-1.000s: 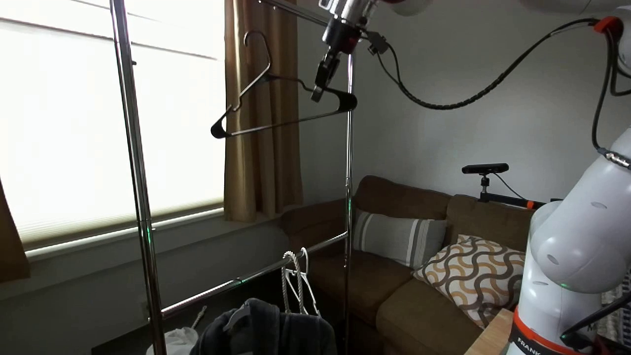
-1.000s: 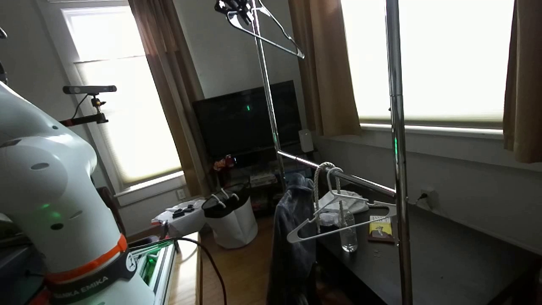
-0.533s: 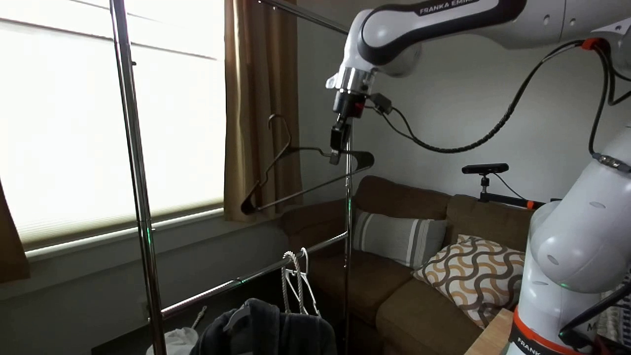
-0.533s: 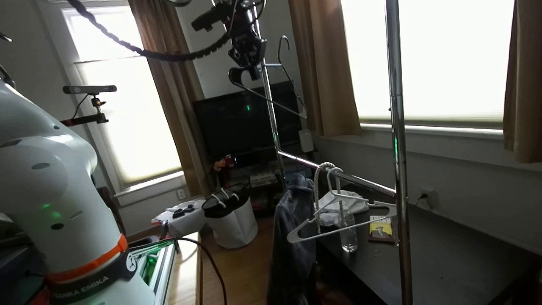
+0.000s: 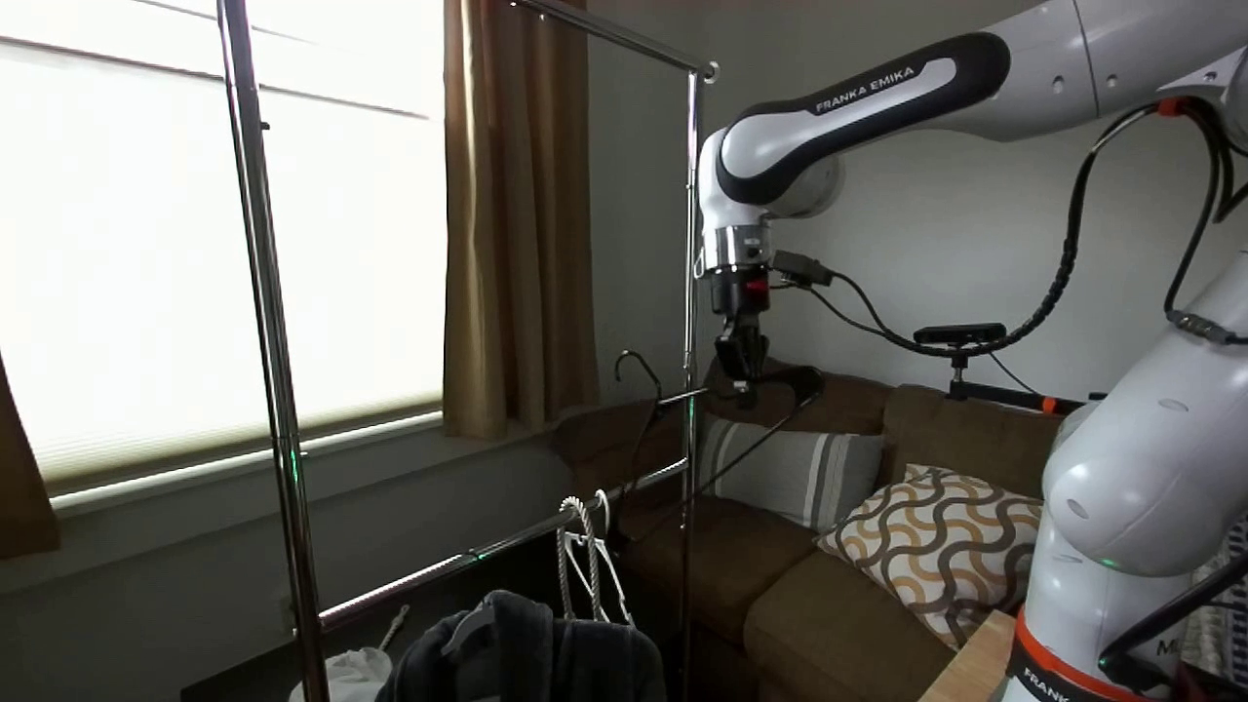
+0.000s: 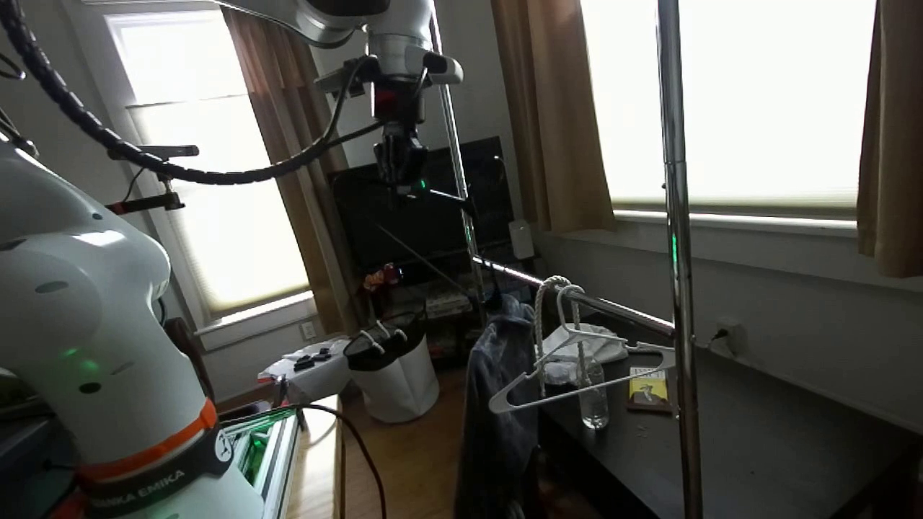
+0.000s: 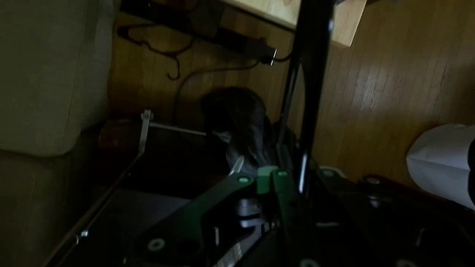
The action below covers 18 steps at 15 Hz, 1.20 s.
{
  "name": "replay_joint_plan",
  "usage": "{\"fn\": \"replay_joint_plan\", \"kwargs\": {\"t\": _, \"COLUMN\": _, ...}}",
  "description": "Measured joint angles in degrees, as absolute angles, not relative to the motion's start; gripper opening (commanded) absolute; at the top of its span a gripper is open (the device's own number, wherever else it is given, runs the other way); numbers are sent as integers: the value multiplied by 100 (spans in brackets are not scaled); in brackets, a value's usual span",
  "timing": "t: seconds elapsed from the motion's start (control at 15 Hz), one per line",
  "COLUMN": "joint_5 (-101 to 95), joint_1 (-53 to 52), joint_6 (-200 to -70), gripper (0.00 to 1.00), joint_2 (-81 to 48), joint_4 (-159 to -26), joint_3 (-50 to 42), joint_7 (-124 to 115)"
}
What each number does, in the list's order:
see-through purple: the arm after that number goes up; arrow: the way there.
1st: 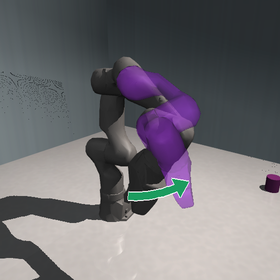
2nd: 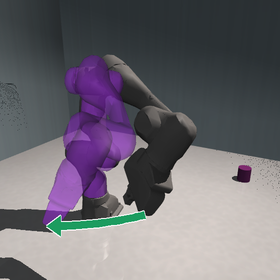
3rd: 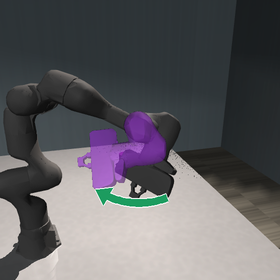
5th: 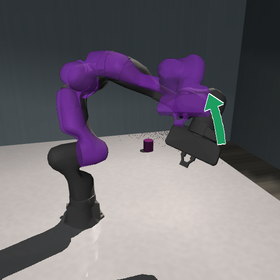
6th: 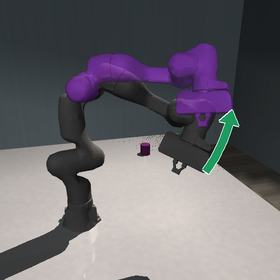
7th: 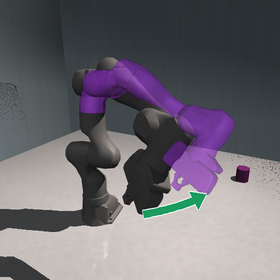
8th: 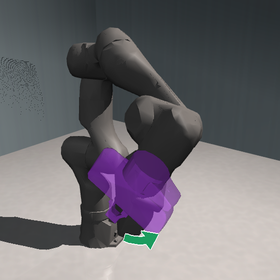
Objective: Move the black clothes hanger from the top rail to the bottom rail
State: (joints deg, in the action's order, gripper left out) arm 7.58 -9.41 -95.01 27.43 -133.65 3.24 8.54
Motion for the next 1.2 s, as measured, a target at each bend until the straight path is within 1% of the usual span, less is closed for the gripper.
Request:
{"fn": "replay_joint_plan", "kwargs": {"t": 0.33, "joint_5": 888, "joint_1": -800, "joint_6": -7948, "gripper": 2, "joint_2": 2787, "joint_4": -13383, "joint_3": 328, "joint_7": 174}}
{"fn": "replay_joint_plan", "kwargs": {"t": 0.4, "joint_5": 888, "joint_1": -741, "joint_6": -7724, "gripper": 8, "joint_2": 2788, "joint_4": -13388, "joint_3": 330, "joint_7": -15}}
{"fn": "replay_joint_plan", "kwargs": {"t": 0.47, "joint_5": 890, "joint_1": -670, "joint_6": -7528, "gripper": 8, "joint_2": 2788, "joint_4": -13389, "joint_3": 330, "joint_7": -205}}
{"fn": "replay_joint_plan", "kwargs": {"t": 1.0, "joint_5": 901, "joint_1": -546, "joint_6": -7372, "gripper": 8, "joint_2": 2786, "joint_4": -13389, "joint_3": 335, "joint_7": -438}}
{"fn": "replay_joint_plan", "kwargs": {"t": 1.07, "joint_5": 901, "joint_1": -546, "joint_6": -7371, "gripper": 2, "joint_2": 2786, "joint_4": -13389, "joint_3": 335, "joint_7": -439}}
{"fn": "replay_joint_plan", "kwargs": {"t": 1.2, "joint_5": 883, "joint_1": -519, "joint_6": -7372, "gripper": 2, "joint_2": 2775, "joint_4": -13401, "joint_3": 331, "joint_7": -440}}
